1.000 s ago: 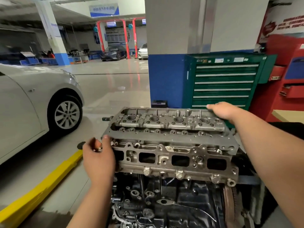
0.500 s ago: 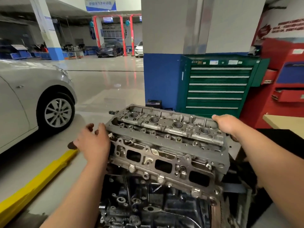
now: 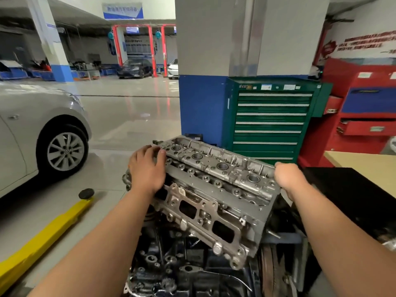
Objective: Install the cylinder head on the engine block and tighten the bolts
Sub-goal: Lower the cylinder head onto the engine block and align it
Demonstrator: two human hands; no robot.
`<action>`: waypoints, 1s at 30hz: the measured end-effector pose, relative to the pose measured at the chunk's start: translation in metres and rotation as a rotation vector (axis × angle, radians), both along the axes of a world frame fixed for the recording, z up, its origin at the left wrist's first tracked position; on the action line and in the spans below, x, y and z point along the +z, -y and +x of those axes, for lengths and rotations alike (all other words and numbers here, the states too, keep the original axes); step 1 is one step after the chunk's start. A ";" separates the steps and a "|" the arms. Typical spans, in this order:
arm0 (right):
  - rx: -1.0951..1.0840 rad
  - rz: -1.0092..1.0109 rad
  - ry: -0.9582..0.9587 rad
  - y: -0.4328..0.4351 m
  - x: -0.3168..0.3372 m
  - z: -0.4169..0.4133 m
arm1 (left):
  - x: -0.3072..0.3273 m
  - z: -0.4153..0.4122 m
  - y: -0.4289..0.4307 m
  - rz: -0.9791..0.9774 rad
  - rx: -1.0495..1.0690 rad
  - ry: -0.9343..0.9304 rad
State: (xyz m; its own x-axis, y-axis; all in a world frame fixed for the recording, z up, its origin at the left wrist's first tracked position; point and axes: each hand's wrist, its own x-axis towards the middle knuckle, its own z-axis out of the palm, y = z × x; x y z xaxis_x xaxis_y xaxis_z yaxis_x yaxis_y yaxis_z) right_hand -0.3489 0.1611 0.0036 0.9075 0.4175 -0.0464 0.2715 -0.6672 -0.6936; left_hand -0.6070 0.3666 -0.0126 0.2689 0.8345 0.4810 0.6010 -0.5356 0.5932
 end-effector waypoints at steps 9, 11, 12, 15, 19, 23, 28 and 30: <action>-0.061 0.310 -0.069 0.042 -0.022 -0.006 | -0.001 0.012 0.078 -0.518 -0.043 0.123; -0.015 0.334 -0.038 0.049 -0.027 -0.006 | -0.003 0.020 0.093 -0.487 -0.013 0.171; -0.004 0.338 -0.021 0.051 -0.028 -0.008 | -0.003 0.024 0.096 -0.450 0.019 0.184; 0.010 0.356 0.057 0.055 -0.032 -0.016 | -0.006 0.028 0.086 -0.385 0.051 0.193; -0.031 0.427 0.092 0.069 -0.039 -0.053 | 0.003 0.027 0.042 -0.400 -0.148 0.070; -0.018 0.481 0.208 0.076 -0.051 -0.113 | 0.013 0.021 0.012 -0.694 -0.442 0.245; -0.057 0.472 0.295 0.075 -0.055 -0.152 | 0.025 0.003 0.012 -0.854 -0.464 0.202; -0.055 0.484 0.292 0.075 -0.054 -0.154 | 0.035 -0.013 0.023 -0.790 -0.489 0.098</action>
